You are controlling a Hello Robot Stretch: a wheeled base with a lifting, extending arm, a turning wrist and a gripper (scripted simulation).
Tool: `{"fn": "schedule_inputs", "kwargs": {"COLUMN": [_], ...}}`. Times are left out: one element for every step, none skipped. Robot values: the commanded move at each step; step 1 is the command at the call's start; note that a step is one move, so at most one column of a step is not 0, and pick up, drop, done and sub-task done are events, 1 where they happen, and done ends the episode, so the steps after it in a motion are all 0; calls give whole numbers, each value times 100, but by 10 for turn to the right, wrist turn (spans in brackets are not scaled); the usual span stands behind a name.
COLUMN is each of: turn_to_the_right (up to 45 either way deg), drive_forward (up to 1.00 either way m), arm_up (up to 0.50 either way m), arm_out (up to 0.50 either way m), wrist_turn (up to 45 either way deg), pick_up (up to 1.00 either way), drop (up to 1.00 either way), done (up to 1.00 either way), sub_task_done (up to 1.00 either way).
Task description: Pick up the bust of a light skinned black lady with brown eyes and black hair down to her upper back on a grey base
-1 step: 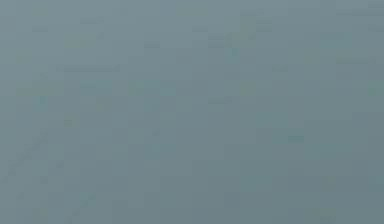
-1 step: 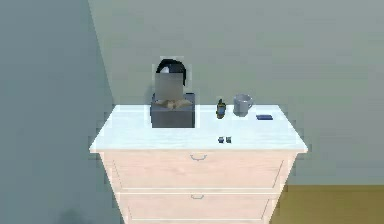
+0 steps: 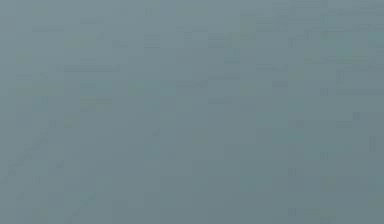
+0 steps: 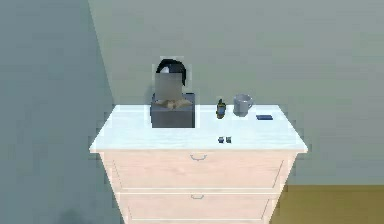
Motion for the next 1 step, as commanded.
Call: {"fn": "schedule_inputs", "kwargs": {"turn_to_the_right": [0], "drive_forward": [0], "arm_up": [38], "arm_out": [0], "wrist_turn": [0], "pick_up": [0], "drop": [0], "done": [0], "sub_task_done": [0]}}
